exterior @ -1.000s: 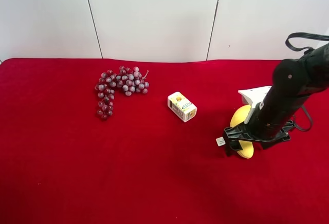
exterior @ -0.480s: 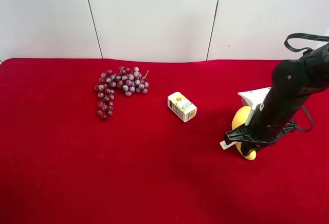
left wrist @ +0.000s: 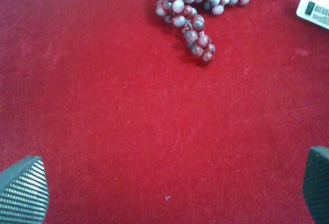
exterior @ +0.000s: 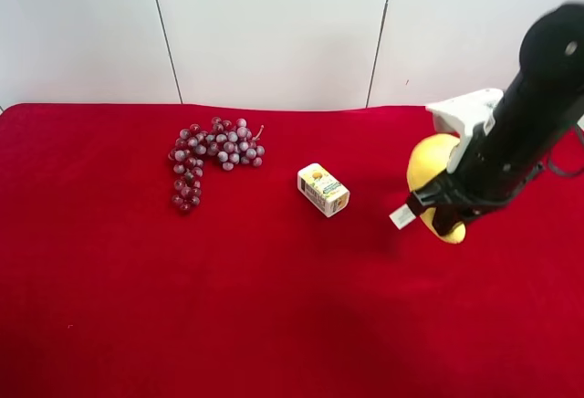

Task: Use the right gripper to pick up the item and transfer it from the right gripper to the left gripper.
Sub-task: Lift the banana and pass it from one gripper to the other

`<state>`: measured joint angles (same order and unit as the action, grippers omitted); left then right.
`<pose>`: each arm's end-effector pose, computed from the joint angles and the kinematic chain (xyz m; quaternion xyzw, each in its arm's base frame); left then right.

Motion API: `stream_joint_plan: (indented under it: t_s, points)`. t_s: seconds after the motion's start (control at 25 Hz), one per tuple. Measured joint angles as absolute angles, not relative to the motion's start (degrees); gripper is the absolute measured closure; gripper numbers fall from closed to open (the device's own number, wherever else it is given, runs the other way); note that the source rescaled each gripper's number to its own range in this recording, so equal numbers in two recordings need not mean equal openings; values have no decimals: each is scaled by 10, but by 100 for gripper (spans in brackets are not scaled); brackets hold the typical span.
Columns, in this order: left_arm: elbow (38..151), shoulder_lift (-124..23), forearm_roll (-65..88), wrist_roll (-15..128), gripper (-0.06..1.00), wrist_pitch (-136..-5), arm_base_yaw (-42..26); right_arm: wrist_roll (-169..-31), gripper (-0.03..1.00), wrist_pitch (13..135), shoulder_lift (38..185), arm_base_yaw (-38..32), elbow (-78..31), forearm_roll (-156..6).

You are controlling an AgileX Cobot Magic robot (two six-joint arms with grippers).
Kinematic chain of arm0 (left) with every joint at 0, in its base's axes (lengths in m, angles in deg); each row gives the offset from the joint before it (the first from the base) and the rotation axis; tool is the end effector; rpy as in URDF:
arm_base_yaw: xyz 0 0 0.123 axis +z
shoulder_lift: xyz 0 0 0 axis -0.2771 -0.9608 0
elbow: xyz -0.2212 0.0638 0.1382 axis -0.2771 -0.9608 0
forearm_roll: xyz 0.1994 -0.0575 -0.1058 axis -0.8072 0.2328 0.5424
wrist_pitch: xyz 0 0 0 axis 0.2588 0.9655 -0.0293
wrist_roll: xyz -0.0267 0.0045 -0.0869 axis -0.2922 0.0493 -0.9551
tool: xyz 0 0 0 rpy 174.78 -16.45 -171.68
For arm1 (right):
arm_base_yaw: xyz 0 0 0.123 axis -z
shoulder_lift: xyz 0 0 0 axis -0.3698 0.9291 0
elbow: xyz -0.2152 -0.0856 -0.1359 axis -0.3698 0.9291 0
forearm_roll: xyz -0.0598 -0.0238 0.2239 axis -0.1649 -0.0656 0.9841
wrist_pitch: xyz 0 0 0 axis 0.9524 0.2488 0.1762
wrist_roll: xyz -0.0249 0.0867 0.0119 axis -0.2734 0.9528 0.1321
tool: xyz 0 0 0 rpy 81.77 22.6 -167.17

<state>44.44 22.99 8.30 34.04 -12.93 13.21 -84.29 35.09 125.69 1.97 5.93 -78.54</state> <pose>-0.0088 -0.0139 0.2713 0.1087 0.8412 -0.0515 0.5271 0.2343 0.0899 0.2004 -0.2062 0.9740 0.0414 0.0843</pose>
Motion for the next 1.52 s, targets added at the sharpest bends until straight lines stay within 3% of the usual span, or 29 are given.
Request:
stream_joint_plan:
  t_s: [0.48,0.8,1.2,1.52]
  points:
    - [444,230,82,333,-6,-129,132,-905,97,275,1251,-172,-58,-820]
    - [469,146,130,378,-6,-114,132,-958,97,275,1251,-243,-67,-831]
    - [519,-70,337,395,-6,-134,82,-1008,97,334,1251,-337,-67,-860]
    - [520,-251,588,508,-6,-160,79,-1012,97,356,1251,-377,-67,-879]
